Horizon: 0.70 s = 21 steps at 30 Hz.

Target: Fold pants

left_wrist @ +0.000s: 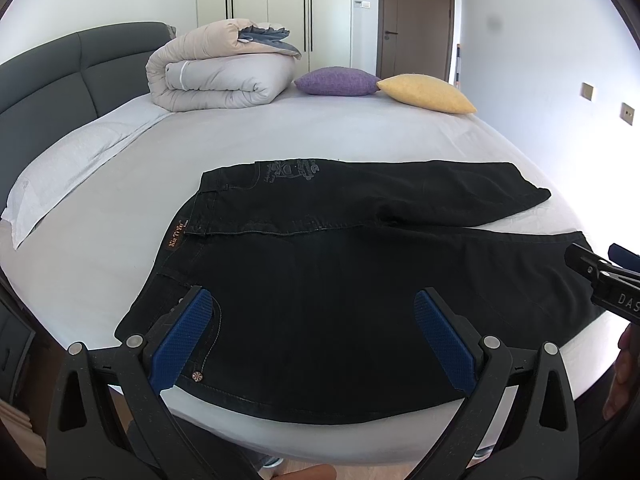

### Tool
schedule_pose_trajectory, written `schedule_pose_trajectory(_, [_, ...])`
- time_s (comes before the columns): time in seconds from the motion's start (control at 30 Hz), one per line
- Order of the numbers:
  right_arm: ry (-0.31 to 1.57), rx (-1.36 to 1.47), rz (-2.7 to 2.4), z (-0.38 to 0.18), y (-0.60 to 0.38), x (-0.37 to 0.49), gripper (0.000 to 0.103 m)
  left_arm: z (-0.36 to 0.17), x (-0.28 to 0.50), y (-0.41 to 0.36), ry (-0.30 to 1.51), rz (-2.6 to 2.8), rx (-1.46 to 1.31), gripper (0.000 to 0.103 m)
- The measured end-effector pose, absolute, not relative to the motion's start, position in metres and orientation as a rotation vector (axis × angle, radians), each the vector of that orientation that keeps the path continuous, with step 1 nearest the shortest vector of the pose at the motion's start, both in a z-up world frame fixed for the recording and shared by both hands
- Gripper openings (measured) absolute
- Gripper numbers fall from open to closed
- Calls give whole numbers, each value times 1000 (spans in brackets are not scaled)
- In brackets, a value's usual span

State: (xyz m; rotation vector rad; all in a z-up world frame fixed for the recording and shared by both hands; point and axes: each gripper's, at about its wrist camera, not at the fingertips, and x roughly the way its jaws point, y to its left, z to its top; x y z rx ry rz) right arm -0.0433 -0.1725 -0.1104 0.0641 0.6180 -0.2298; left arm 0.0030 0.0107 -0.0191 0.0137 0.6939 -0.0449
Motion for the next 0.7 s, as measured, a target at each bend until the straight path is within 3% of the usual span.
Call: schedule_pose_trajectory(0.7, [662, 30, -170, -110, -163, -26, 103, -27, 13, 17, 721, -91, 10, 103])
